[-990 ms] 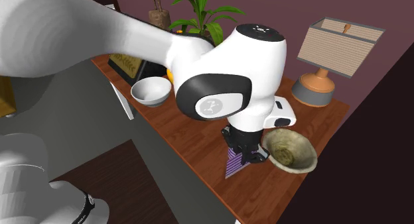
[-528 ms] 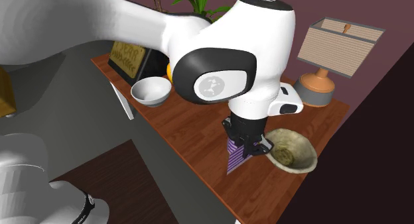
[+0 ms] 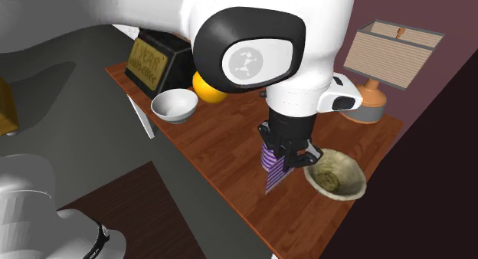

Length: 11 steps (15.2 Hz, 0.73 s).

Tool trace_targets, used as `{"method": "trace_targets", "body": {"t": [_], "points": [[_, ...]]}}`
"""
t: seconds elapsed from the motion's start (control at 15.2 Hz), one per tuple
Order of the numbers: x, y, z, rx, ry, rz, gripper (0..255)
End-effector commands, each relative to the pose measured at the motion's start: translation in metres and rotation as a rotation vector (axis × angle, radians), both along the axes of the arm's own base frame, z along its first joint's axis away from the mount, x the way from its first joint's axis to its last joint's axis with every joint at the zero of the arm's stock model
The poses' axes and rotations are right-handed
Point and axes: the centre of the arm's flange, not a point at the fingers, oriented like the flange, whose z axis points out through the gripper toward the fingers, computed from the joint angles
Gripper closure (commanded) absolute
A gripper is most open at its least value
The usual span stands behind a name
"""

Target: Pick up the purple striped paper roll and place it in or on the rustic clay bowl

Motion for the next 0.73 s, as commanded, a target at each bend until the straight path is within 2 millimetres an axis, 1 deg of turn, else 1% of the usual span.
{"method": "trace_targets", "body": {"t": [0.0,0.66], "points": [[0.012,-0.006,0.006,0.0,0.0,0.0,255],[0.13,-0.063,0.023,0.0,0.0,0.0,255]]}}
